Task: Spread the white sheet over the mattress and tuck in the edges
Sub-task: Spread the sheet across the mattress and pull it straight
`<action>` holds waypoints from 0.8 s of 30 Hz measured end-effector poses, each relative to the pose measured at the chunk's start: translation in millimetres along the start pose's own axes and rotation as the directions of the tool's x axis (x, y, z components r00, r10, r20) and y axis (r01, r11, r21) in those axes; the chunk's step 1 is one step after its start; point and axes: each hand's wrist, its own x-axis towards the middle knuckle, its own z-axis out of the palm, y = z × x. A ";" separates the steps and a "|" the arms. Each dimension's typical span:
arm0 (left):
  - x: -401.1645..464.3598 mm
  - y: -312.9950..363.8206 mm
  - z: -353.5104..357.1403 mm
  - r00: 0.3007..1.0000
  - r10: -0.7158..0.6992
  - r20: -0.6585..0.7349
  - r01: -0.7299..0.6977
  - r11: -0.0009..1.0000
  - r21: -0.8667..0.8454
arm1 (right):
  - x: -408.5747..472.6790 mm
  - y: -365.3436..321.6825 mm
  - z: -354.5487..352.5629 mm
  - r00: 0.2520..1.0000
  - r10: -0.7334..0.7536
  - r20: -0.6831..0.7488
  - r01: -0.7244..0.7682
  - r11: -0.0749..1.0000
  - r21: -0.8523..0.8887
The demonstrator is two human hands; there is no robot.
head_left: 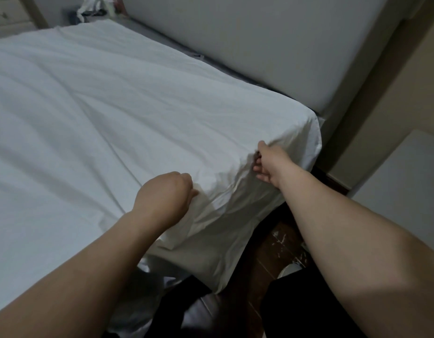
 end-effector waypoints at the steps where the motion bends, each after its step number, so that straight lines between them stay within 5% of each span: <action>1: -0.6 -0.4 0.7 1.000 0.000 -0.001 0.000 1.000 -0.005 | 1.1 0.8 2.5 1.000 -0.012 -0.008 0.012 1.000 0.002; 5: -1.4 -2.9 1.4 1.000 -0.003 -0.007 0.003 0.999 -0.034 | 1.5 -0.2 5.0 0.999 -0.032 -0.027 0.034 0.996 0.084; 24: -11.1 15.9 -3.5 0.994 0.105 0.035 -0.098 0.982 -0.163 | -5.5 4.0 -38.1 0.975 -0.151 -0.162 0.127 0.980 -0.151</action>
